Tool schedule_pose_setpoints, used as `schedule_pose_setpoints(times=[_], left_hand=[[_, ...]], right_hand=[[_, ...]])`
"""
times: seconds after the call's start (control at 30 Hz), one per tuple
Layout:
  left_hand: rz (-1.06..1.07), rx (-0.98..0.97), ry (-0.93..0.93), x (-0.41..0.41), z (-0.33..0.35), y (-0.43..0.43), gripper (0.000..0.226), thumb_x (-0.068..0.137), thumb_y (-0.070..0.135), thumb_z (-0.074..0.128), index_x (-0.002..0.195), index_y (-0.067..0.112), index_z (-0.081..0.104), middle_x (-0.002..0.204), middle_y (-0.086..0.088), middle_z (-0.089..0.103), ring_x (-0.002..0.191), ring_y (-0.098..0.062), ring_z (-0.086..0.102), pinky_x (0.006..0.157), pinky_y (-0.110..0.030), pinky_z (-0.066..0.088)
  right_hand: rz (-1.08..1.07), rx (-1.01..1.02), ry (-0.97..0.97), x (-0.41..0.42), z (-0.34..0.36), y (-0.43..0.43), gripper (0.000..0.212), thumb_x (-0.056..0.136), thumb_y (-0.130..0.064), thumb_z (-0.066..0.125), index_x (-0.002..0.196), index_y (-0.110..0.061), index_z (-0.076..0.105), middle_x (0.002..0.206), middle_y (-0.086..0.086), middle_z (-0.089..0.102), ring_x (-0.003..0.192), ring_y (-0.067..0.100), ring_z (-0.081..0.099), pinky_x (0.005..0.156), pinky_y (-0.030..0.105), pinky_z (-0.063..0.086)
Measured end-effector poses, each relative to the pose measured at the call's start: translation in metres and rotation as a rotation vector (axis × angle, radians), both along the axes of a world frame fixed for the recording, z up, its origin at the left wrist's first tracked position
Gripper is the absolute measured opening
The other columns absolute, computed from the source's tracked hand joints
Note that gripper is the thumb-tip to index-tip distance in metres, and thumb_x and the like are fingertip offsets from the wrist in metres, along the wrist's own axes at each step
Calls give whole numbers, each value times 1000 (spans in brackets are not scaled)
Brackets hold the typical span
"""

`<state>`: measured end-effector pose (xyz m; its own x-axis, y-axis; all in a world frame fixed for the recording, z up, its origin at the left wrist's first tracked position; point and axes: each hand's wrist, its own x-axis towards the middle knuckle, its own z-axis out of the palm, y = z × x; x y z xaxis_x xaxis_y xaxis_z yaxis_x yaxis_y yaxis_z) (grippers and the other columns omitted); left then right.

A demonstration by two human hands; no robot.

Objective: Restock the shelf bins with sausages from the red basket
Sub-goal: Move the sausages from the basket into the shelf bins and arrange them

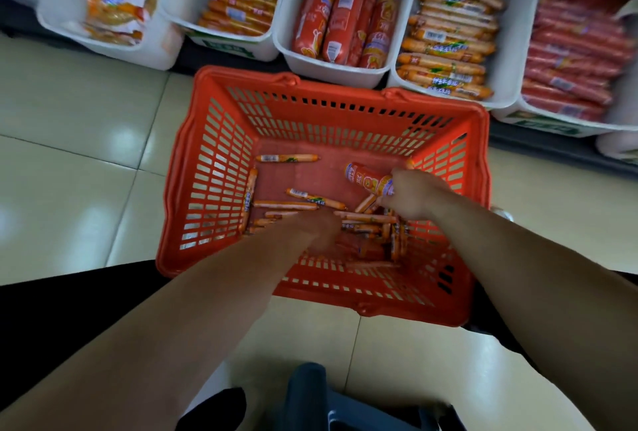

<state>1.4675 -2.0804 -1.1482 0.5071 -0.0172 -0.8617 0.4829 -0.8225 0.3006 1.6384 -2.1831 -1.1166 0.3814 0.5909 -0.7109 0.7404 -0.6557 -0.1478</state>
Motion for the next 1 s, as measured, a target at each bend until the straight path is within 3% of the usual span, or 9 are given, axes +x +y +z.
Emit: schedule_pose_setpoints(times=[0.07, 0.17, 0.4, 0.5, 0.67, 0.83, 0.93, 1.0], left_hand=[[16, 63, -96, -7, 21, 14, 56, 80, 58, 66, 118, 18, 67, 114, -5, 70, 106, -26, 67, 92, -35, 53], [22, 125, -123, -10, 74, 37, 51, 84, 50, 66, 122, 17, 62, 121, -9, 66, 111, -27, 63, 94, -35, 50], [128, 337, -229, -24, 190, 92, 71, 84, 49, 71, 144, 18, 48, 143, -8, 55, 129, -27, 53, 103, -31, 43], [201, 384, -318, -24, 226, 111, 61, 84, 48, 72, 136, 23, 54, 131, -3, 63, 116, -24, 60, 92, -30, 48], [391, 419, -411, -19, 228, 141, 45, 83, 51, 72, 115, 22, 59, 104, -1, 67, 90, -20, 65, 80, -34, 54], [584, 365, -420, 9, 211, 166, 44, 85, 48, 73, 116, 20, 61, 103, -3, 65, 91, -21, 62, 80, -32, 50], [704, 317, -453, 18, 197, 180, 42, 85, 49, 72, 112, 20, 58, 96, -2, 65, 80, -21, 63, 72, -33, 50], [757, 300, -482, 19, 186, 189, 41, 85, 47, 72, 112, 22, 57, 98, -3, 64, 80, -22, 64, 76, -36, 54]], right_hand=[[24, 14, -12, 2, 20, 1, 47, 90, -50, 64, 118, -12, 57, 116, 10, 65, 99, 30, 62, 75, 33, 47], [41, 47, -41, 4, 58, 1, 51, 88, -53, 64, 122, -15, 55, 124, 11, 63, 111, 32, 61, 89, 37, 51], [122, 131, -136, 9, 141, 3, 50, 87, -58, 60, 117, -19, 54, 120, 8, 62, 108, 30, 60, 86, 39, 51], [139, 187, -195, 9, 161, 6, 46, 88, -56, 60, 117, -20, 52, 120, 7, 63, 108, 31, 60, 85, 39, 51], [-26, 325, -237, 6, 155, 28, 47, 92, -49, 57, 125, -17, 47, 119, 10, 63, 107, 35, 62, 74, 37, 46], [-200, 458, -228, 19, 130, 67, 43, 92, -41, 59, 124, -15, 48, 112, 13, 65, 100, 38, 63, 68, 36, 42], [-309, 462, -231, 37, 113, 104, 45, 92, -35, 59, 127, -10, 47, 113, 17, 65, 101, 41, 63, 69, 37, 45], [-428, 471, -224, 52, 101, 134, 45, 92, -32, 58, 126, -6, 45, 114, 21, 64, 102, 43, 63, 74, 41, 50]])
